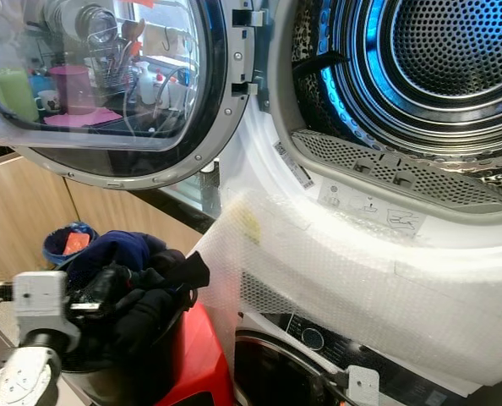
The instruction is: Clothes washing
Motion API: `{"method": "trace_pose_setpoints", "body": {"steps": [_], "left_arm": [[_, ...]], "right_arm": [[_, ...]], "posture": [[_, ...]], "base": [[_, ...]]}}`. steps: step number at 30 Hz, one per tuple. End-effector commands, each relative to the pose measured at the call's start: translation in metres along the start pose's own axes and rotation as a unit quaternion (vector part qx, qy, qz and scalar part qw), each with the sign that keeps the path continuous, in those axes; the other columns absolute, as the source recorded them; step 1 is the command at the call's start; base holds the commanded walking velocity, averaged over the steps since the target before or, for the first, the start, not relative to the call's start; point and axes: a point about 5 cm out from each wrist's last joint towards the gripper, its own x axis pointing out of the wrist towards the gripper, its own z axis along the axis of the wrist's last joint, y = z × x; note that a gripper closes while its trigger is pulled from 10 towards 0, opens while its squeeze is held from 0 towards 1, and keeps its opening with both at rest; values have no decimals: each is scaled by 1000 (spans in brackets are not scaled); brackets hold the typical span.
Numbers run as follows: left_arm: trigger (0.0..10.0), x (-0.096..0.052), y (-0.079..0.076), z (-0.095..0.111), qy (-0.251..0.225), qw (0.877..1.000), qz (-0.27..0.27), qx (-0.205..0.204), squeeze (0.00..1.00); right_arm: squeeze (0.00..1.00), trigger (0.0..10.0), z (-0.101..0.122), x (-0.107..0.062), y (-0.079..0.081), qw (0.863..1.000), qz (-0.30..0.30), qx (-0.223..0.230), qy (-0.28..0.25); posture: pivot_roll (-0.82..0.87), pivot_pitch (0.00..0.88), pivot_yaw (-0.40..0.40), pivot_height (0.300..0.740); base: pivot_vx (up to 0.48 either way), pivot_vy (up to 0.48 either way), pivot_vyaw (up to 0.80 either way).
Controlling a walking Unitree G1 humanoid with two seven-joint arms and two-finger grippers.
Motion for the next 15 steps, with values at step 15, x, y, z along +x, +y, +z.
{"method": "trace_pose_setpoints", "body": {"steps": [15], "left_arm": [[10000, -3, 19, 14, -4, 992, 99, -73, 0]], "right_arm": [[0, 10000, -1, -3, -8, 1000, -16, 8, -4]], "posture": [[118, 0, -62, 740]], "base": [[0, 0, 0]]}}
